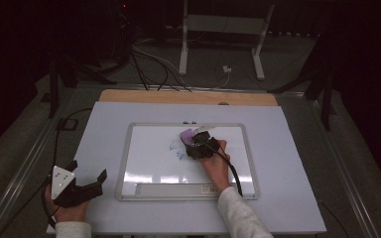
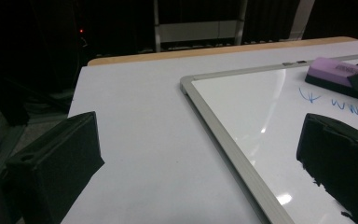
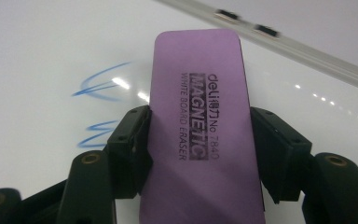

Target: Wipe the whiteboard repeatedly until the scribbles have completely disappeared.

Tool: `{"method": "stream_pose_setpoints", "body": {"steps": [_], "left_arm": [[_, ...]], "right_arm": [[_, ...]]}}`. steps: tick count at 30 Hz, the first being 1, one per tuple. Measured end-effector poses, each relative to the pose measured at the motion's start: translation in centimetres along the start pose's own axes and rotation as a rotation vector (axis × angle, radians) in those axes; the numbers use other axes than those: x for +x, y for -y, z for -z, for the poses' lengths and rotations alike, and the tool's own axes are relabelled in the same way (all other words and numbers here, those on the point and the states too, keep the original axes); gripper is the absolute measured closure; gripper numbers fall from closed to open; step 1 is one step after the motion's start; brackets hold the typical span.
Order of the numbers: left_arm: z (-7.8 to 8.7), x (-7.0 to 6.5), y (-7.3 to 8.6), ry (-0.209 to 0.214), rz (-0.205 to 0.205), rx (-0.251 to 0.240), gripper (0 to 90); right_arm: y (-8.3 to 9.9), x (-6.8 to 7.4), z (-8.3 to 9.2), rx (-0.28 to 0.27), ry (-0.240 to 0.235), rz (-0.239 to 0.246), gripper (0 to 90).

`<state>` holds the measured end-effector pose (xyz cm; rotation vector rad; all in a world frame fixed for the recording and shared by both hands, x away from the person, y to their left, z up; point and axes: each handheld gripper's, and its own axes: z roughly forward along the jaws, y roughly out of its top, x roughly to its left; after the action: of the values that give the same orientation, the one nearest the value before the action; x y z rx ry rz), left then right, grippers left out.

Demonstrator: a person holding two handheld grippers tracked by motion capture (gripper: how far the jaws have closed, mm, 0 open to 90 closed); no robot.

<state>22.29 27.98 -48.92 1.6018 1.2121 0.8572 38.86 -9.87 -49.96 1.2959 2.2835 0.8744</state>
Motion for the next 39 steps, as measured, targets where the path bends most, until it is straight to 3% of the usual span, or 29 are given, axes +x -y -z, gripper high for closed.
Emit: {"method": "stream_pose_setpoints", "body": {"steps": [3,5,9,10,12,14,16,20,22,25,26,28,33,36,37,39], "left_arm": [[-0.2,-0.1,0.0,0.005,-0.005,0.005,0.6],[-0.2,-0.2,0.0,0.005,-0.01,0.004,0.6],[-0.1,-0.2,-0.1,0.005,-0.008,0.003,0.6],[-0.1,-0.2,-0.1,0.005,-0.008,0.003,0.6],[0.0,-0.1,0.0,0.003,-0.006,0.002,0.6],[-0.1,-0.1,0.0,0.005,-0.005,0.004,0.6],[-0.3,-0.2,0.0,0.007,-0.008,0.009,0.6],[-0.3,-0.3,-0.1,0.009,-0.014,0.006,0.6],[-0.2,-0.3,-0.1,0.007,-0.012,0.004,0.6],[-0.1,-0.2,-0.1,0.006,-0.007,0.003,0.6],[-0.2,-0.2,0.0,0.005,-0.008,0.004,0.6],[-0.3,-0.2,0.0,0.007,-0.004,0.005,0.6],[-0.4,-0.4,-0.1,0.012,-0.015,0.009,0.6],[-0.2,-0.3,-0.1,0.008,-0.012,0.004,0.6],[-0.2,-0.2,-0.1,0.008,-0.01,0.003,0.6],[-0.2,-0.2,0.0,0.007,-0.005,0.004,0.6]], "right_arm": [[0.0,0.4,0.1,0.0,0.01,0.001,41.6],[0.1,1.2,0.1,0.002,-0.034,0.004,41.5],[0.2,2.0,0.2,-0.004,-0.042,0.056,41.6],[0.1,1.7,0.2,-0.002,-0.045,0.044,41.6],[0.0,1.0,0.0,-0.004,-0.006,0.019,41.6],[0.0,0.5,0.0,0.001,-0.023,-0.027,41.5],[0.1,1.0,0.1,0.0,-0.016,-0.008,41.6],[0.3,2.9,0.3,-0.005,-0.064,0.051,41.6],[0.2,3.2,0.3,-0.006,-0.051,0.08,41.6],[0.0,2.2,0.1,-0.004,-0.015,0.045,41.6],[-0.1,1.8,0.0,0.001,-0.03,0.018,41.6],[-0.1,2.0,0.0,0.002,-0.023,0.022,41.6],[0.2,3.8,0.3,0.005,-0.1,0.074,41.6],[0.1,3.6,0.3,0.006,-0.09,0.085,41.6],[0.0,3.3,0.2,0.002,-0.061,0.08,41.6],[-0.2,2.3,0.0,0.006,-0.037,0.035,41.6]]}}
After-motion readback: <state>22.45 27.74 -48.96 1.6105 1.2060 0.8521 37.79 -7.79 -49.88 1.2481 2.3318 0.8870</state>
